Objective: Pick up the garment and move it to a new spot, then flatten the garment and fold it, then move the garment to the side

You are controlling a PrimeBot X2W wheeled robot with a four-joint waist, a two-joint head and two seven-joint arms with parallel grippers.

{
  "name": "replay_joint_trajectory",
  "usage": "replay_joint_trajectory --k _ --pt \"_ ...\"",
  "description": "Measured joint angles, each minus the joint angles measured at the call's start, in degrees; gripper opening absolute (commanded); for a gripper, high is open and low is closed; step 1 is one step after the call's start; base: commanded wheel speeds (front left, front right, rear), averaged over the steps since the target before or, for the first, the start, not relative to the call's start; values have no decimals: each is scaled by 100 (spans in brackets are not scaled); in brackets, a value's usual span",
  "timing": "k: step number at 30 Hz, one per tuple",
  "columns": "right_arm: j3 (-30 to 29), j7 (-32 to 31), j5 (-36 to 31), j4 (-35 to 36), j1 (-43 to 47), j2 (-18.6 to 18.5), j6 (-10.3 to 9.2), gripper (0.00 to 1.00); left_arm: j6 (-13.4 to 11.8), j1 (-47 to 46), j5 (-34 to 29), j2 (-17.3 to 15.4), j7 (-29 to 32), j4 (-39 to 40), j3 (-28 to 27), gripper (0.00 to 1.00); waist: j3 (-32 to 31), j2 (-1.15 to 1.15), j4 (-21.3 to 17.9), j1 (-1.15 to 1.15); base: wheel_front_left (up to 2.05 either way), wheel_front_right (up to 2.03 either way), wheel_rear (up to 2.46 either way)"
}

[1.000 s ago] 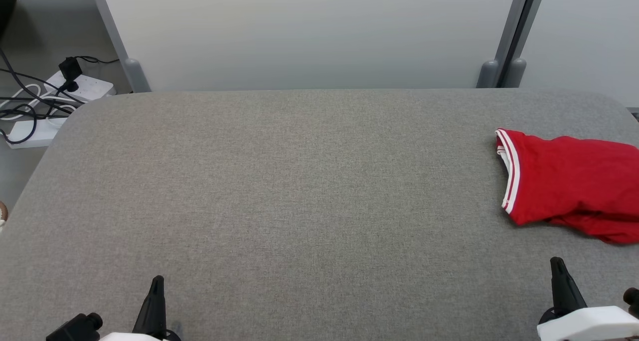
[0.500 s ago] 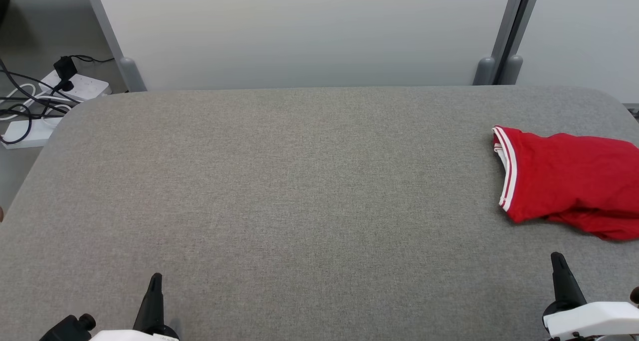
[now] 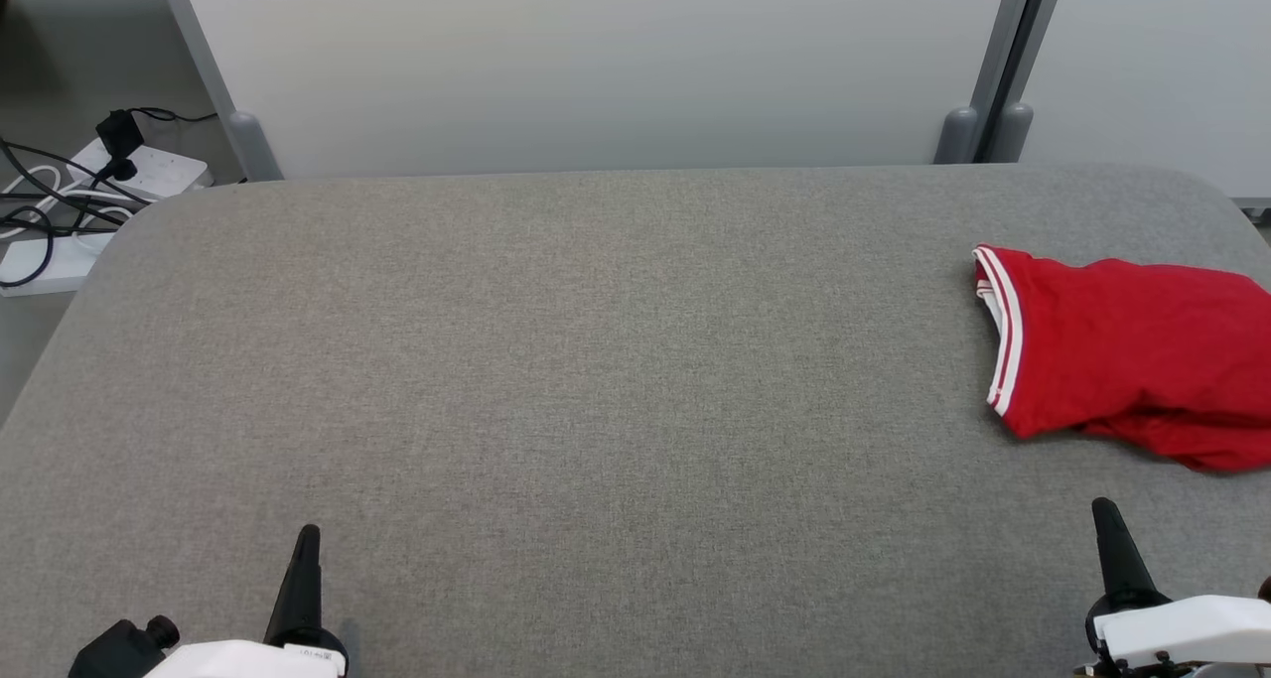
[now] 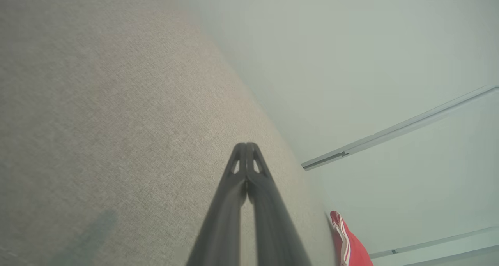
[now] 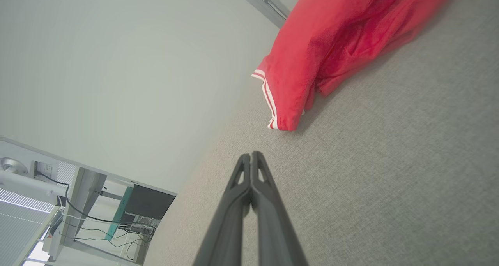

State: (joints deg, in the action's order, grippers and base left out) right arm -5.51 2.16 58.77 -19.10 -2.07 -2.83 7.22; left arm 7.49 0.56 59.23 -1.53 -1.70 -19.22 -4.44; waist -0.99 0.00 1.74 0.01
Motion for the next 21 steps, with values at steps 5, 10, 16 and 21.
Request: replay_joint_trajectory --k 5,10,16,21 --pt "-19 -109 328 14 -1 12 0 0 0 -20 310 -1 70 22 -2 0 12 0 -18 0 0 0 0" --pt "-56 -174 655 38 -8 29 0 0 -1 -123 631 -2 149 62 -5 0 23 0 -35 0 0 0 0" --pt "-105 -281 1042 110 -44 31 0 0 -1 -127 1014 -4 255 98 -8 0 37 0 -56 0 0 0 0" --pt "-119 -352 1370 147 -100 35 0 0 -2 -134 1341 -4 344 144 -10 0 49 0 -74 0 0 0 0"
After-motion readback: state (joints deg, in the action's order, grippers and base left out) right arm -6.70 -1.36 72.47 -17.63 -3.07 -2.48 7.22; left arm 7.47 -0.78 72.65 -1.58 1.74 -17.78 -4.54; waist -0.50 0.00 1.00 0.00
